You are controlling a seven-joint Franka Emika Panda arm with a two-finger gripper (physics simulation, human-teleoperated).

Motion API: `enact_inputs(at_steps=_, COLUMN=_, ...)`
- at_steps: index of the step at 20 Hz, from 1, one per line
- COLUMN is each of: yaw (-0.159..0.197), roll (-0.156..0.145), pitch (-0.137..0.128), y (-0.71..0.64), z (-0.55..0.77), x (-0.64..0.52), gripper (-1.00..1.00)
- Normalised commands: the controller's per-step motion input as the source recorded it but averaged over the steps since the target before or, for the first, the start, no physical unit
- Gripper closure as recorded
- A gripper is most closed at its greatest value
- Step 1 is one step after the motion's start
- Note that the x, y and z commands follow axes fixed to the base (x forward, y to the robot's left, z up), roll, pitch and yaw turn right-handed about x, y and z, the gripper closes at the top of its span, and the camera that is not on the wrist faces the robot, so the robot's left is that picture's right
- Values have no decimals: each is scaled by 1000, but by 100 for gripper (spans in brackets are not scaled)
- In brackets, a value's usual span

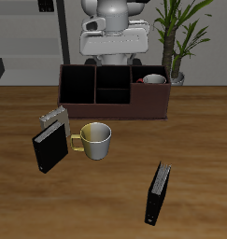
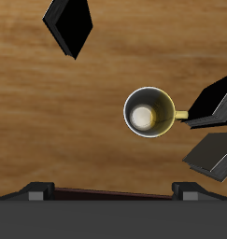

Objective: Place the red mug into the back desk caddy's right compartment and place the left black book into the back desk caddy's back compartment and place the right black book into the back desk caddy's front compartment

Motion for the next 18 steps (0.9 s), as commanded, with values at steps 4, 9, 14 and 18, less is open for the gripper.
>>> enact_inputs(at_steps=4, yaw=-14, roll=-6, pitch=-11, y=-94, z=71, x=70, gripper=-100)
enact_inputs(at_steps=9, yaw=12, roll=-28, pitch=-9, y=-204, z=251, x=333, gripper=-100)
enact_inputs(at_steps=14, yaw=3, roll=-49, pitch=-7, y=-87, z=150, x=250, gripper=-100)
enact_inputs(at_steps=18, yaw=-2, roll=-30, pitch=-5, y=64, z=79, x=216, gripper=-100)
